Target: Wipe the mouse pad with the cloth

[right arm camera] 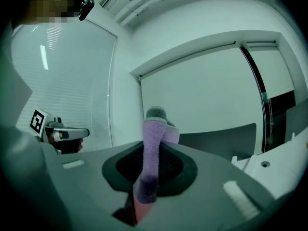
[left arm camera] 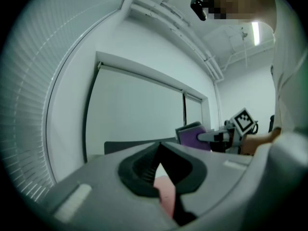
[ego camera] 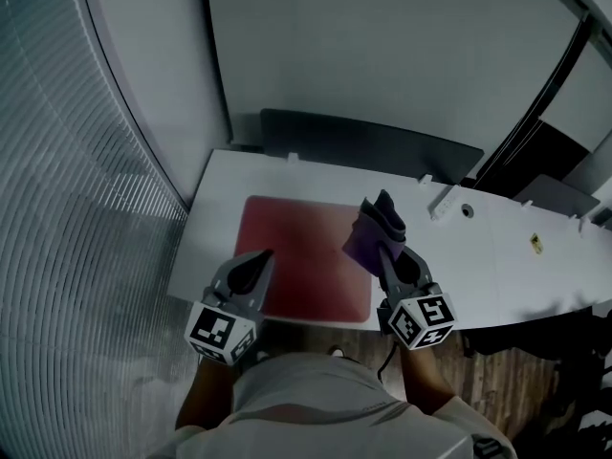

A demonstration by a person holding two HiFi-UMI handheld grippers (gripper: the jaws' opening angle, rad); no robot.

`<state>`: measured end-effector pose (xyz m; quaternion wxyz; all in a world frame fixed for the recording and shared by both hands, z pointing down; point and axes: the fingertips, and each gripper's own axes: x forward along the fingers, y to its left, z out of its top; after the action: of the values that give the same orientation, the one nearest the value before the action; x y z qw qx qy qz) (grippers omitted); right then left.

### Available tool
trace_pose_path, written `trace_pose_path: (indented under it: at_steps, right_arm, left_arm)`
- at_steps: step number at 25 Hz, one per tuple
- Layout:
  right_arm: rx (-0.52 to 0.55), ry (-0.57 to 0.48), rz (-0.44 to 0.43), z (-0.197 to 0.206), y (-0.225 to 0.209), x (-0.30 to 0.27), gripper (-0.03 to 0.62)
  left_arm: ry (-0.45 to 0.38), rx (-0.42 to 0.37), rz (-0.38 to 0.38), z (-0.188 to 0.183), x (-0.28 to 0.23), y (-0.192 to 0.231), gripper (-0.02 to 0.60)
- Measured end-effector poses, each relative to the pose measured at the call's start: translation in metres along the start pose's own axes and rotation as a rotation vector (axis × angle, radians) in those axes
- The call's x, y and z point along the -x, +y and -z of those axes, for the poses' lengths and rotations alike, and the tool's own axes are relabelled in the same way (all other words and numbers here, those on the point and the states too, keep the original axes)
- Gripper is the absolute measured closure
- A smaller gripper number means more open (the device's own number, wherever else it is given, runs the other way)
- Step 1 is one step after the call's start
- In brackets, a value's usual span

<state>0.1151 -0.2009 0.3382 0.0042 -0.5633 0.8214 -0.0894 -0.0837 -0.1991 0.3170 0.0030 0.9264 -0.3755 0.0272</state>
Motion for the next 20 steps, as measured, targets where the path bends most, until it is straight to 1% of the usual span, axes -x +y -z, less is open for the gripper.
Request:
trace_pose_path:
  at_steps: [8, 17, 20]
  right_arm:
    - [0.012, 0.002, -0.010, 0.004, 0.010, -0.012, 0.541]
    - [0.039, 0.009, -0.005, 0.003, 0.008, -0.007, 0.545]
    - [0.032, 0.008, -0.006, 0.003, 0.006, -0.006, 0.545]
  left_arm:
    - [-0.007, 0.010, -0.016, 0.003, 0.003, 0.013, 0.578]
    - [-0.013, 0.000, -0.002, -0.003, -0.003, 0.002, 0.578]
    - [-0.009, 0.005, -0.001, -0.002, -0.005, 0.000, 0.578]
